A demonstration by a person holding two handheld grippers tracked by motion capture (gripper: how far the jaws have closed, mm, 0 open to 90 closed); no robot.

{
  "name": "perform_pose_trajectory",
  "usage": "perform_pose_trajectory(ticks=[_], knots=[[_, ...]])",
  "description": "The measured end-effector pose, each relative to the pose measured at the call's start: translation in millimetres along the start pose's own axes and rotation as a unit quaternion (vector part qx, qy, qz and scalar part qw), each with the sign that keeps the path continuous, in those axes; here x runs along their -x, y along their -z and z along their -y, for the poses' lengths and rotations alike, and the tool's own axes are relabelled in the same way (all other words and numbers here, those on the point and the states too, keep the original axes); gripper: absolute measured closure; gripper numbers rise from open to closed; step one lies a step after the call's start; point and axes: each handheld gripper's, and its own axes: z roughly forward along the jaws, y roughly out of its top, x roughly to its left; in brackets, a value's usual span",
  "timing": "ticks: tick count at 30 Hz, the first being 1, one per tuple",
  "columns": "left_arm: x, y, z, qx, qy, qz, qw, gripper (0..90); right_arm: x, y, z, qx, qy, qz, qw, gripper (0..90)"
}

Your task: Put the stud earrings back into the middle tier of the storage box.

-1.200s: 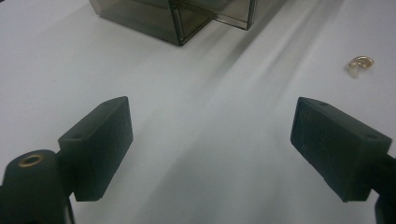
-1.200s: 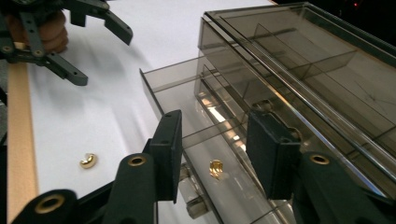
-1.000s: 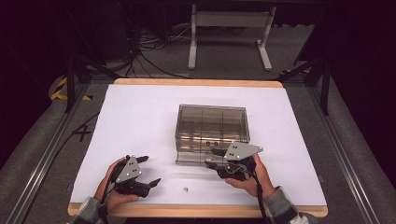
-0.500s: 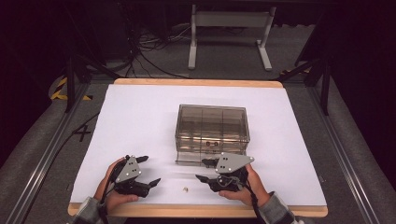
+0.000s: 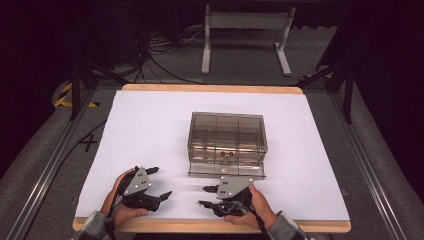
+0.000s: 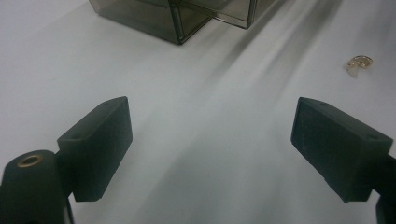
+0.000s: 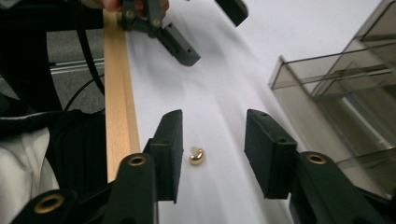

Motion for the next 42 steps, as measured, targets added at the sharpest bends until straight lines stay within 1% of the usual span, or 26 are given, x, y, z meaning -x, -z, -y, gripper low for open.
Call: perform_pose_trajectory(ticks=[3, 6, 9, 14, 16, 19, 21, 25, 35, 42], knots=[[-0.2, -0.1, 0.0, 0.000, 0.000, 0.001, 1.0000, 13.2, -2.5, -9.0, 3.2, -0.010, 0.001, -0.011, 0.9999, 64.5], [0.0, -0.2, 0.0, 0.000, 0.000, 0.000, 1.0000, 13.2, -4.5, -18.3, 6.1, -0.022, 0.005, -0.015, 0.9996, 65.5], [0.0, -0.2, -0.1, -0.001, -0.001, 0.000, 1.0000, 13.2, -5.3, -26.4, 9.1, -0.029, 0.004, -0.018, 0.9994, 66.9], [0.1, -0.3, 0.0, -0.001, -0.001, 0.001, 1.0000, 13.2, -5.4, -34.6, 11.9, -0.041, 0.004, -0.013, 0.9990, 69.1], [-0.1, -0.4, -0.1, -0.001, -0.001, 0.002, 1.0000, 13.2, -3.0, -38.6, 14.1, -0.047, -0.004, -0.010, 0.9988, 69.9], [-0.2, -0.6, -0.1, -0.001, -0.003, 0.002, 1.0000, 13.2, -1.1, -39.3, 14.7, -0.045, -0.015, -0.010, 0.9988, 70.2], [-0.1, -0.6, -0.2, -0.002, -0.003, 0.001, 1.0000, 13.2, -0.3, -39.8, 15.0, -0.043, -0.017, -0.016, 0.9988, 72.9], [0.4, -0.8, -0.2, -0.003, -0.002, 0.001, 1.0000, 13.2, 0.0, -39.6, 14.9, -0.044, -0.018, -0.019, 0.9987, 82.7], [0.5, -0.8, -0.2, -0.003, -0.002, 0.001, 1.0000, 13.2, 2.3, -35.3, 15.4, -0.043, -0.019, -0.016, 0.9988, 84.3], [0.7, -1.3, -0.3, -0.005, -0.004, 0.000, 1.0000, 13.2, 6.4, -21.3, 12.7, -0.027, -0.019, -0.003, 0.9994, 84.3]])
